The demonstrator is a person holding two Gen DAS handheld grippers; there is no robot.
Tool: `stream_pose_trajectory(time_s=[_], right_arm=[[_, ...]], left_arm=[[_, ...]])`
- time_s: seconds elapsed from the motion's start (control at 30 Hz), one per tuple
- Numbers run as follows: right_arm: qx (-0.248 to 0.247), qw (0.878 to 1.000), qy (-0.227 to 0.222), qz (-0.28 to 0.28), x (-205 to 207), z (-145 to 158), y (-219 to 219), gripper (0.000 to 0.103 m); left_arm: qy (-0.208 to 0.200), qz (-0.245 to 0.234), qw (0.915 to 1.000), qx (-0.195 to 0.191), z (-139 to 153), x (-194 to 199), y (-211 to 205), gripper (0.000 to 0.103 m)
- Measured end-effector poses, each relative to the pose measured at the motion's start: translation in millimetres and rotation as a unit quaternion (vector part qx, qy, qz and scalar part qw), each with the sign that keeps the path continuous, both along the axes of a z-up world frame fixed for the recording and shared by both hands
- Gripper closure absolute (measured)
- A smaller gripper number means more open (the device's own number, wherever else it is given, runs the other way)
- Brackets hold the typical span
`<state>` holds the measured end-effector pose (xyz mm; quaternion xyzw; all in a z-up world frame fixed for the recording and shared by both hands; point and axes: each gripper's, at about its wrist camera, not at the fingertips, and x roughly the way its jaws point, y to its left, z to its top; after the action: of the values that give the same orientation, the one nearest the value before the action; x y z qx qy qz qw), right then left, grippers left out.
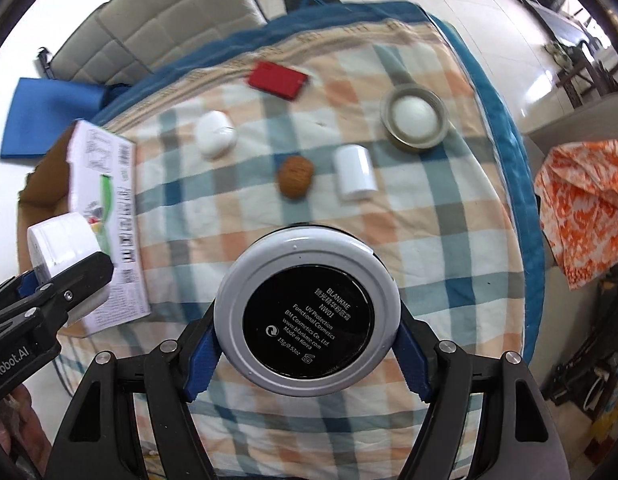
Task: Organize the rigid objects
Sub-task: 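Carry both jars over the cardboard box and lower them inside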
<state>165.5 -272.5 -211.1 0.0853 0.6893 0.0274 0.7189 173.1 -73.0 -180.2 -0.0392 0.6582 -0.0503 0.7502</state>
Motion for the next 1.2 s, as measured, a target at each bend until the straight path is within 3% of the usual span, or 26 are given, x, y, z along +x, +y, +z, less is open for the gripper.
stream_pose_trajectory(time_s=[0.27, 0.57, 0.73, 0.9, 1.07, 1.2], right_arm=[[0.016, 0.998, -0.032, 0.045, 2.5, 38.6, 103.7, 0.026], [0.022, 0.996, -0.035, 0.082, 23.6, 24.8, 229.1, 0.026], [0.011, 0.995, -0.022, 0.096, 49.3, -3.6, 286.5, 0.026], [-0.004, 0.995, -0.005, 0.099, 76.4, -40.7, 326.9, 0.026], [-0.017, 0.994, 0.009, 0.109, 97.1, -78.1, 350.2, 0.026], [-0.029, 0.993, 0.022, 0.113, 106.3, -100.7, 358.4, 0.026]], left_arm=[[-0.024, 0.027, 0.9993, -0.009, 26.2, 14.7, 76.5, 0.038], [-0.017, 0.050, 0.9986, 0.001, 16.0, 41.9, 184.9, 0.038], [0.010, 0.059, 0.9982, -0.010, -18.2, 71.4, 233.1, 0.038], [0.068, 0.070, 0.9944, -0.040, -73.3, 105.2, 269.1, 0.038], [0.110, 0.090, 0.9883, -0.054, -120.7, 124.1, 290.7, 0.038], [0.122, 0.089, 0.9867, -0.061, -137.3, 128.8, 291.2, 0.038]])
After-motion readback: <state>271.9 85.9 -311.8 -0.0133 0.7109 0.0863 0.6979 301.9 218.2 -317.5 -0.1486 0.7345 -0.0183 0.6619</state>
